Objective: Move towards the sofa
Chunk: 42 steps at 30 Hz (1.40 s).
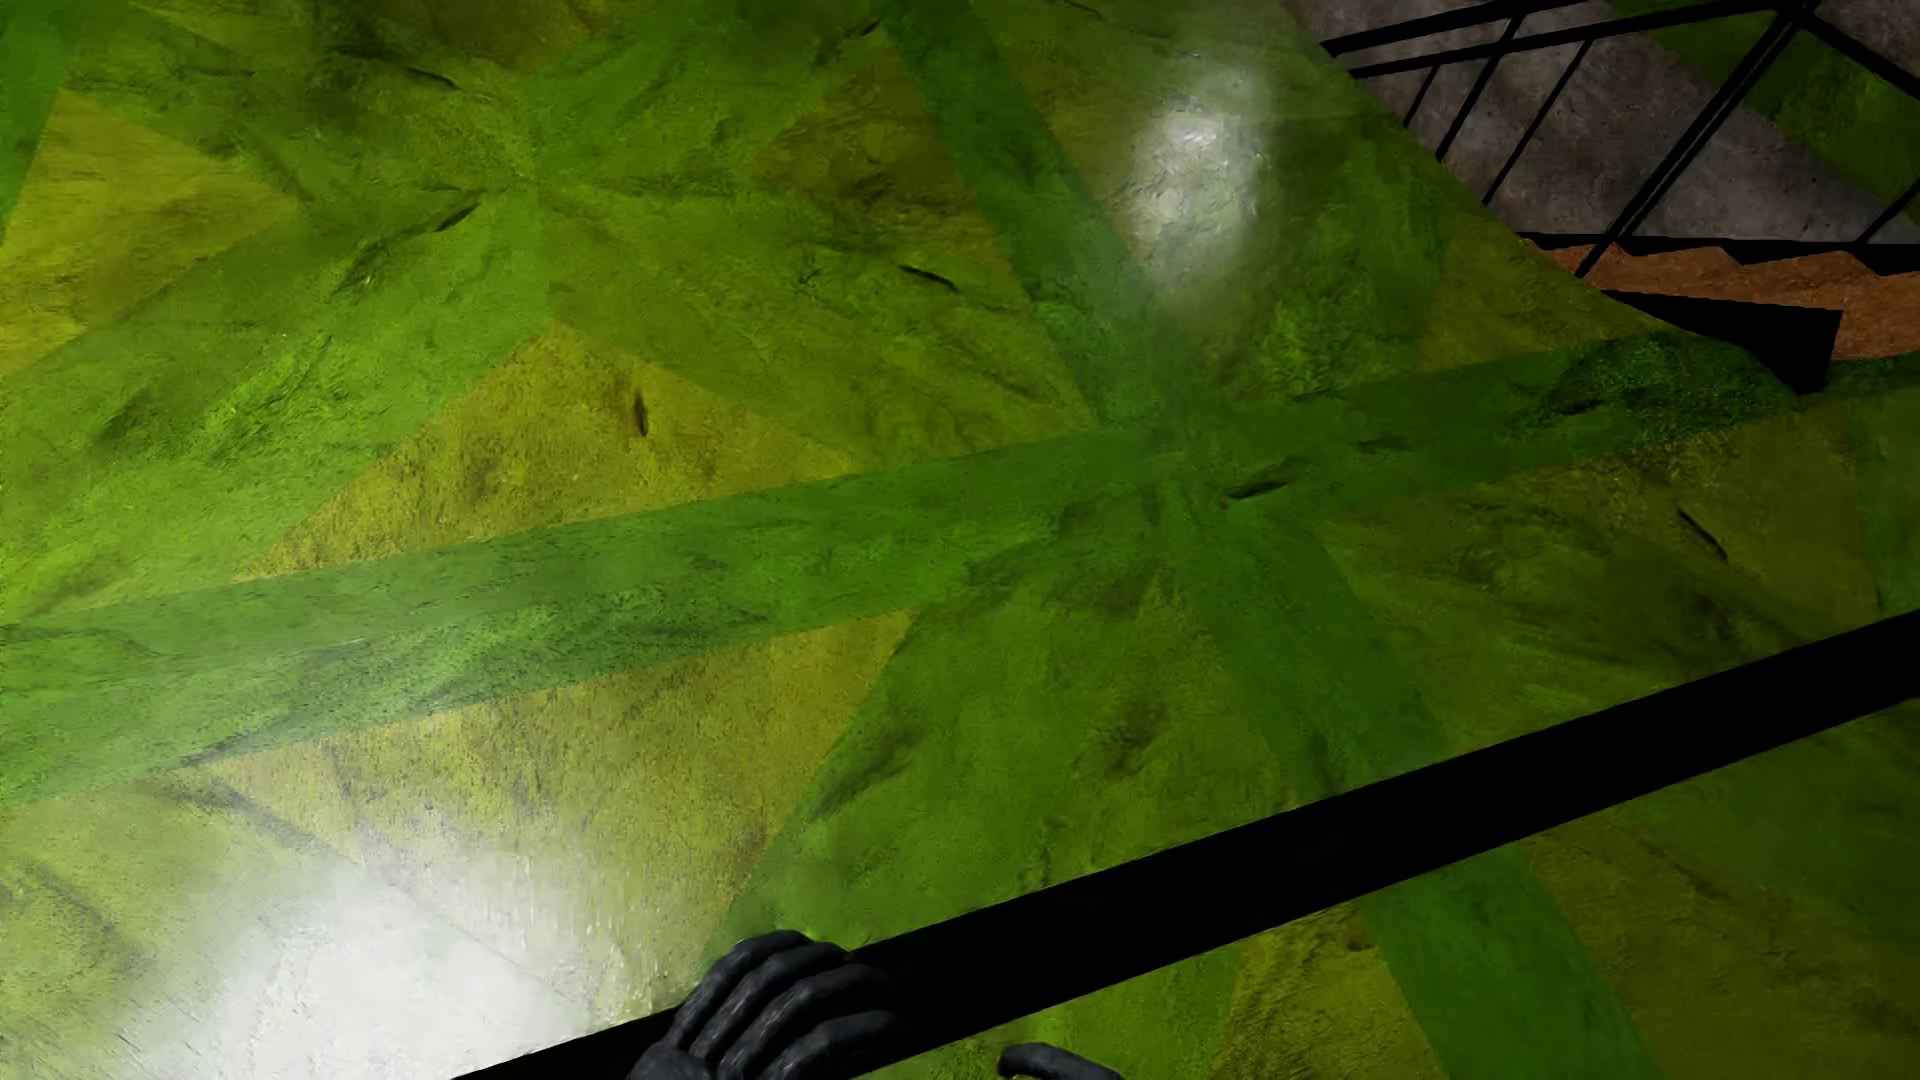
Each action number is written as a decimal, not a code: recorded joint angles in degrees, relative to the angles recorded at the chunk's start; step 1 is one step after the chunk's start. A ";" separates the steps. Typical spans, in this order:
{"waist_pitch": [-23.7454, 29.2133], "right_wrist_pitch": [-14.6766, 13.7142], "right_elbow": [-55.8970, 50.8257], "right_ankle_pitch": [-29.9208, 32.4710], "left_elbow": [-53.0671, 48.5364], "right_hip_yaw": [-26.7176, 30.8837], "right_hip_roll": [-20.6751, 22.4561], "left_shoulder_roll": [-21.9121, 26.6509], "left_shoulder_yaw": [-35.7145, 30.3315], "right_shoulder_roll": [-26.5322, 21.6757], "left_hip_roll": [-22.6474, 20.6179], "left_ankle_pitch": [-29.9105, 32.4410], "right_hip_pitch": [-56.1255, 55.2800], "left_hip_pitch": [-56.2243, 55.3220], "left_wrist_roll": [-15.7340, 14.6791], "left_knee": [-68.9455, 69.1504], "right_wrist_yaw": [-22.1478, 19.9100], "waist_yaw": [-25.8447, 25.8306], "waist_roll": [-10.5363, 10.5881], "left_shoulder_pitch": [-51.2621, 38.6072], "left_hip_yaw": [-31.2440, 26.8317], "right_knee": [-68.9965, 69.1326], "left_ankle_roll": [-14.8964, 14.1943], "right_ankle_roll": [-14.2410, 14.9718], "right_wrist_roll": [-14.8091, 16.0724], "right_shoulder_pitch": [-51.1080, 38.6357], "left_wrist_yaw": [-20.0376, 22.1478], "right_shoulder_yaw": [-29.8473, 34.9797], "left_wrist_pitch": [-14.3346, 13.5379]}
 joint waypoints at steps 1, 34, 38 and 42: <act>-0.22 -0.26 0.37 -1.53 -0.13 -1.75 -1.77 0.25 0.06 0.78 -0.54 0.63 1.99 0.65 -0.44 -1.10 0.43 -0.16 -0.12 -0.17 -1.18 -3.38 -0.31 -3.22 -0.38 -0.05 0.00 -0.45 0.04; 0.37 -5.17 -0.28 3.56 3.33 -80.39 -21.87 7.34 -3.78 5.31 29.63 -0.37 5.62 16.48 -6.32 8.05 2.58 -3.20 11.11 1.26 51.24 -20.19 -2.02 -15.73 1.88 0.71 1.05 -4.52 2.05; -0.69 -5.78 1.44 7.87 2.13 -87.31 -29.62 4.71 -3.51 4.97 19.38 0.29 10.63 15.31 -7.05 -0.10 1.09 -2.14 9.59 0.00 42.23 -21.22 -4.24 -13.07 1.53 -0.91 0.02 -2.54 3.60; -1.77 -4.28 3.13 10.58 2.46 -91.03 -42.00 4.49 -1.20 4.14 6.85 -1.37 13.42 15.70 -5.49 -4.70 1.39 0.41 5.88 -0.21 37.90 -18.14 -0.63 -11.20 6.26 -0.49 -1.18 0.51 1.65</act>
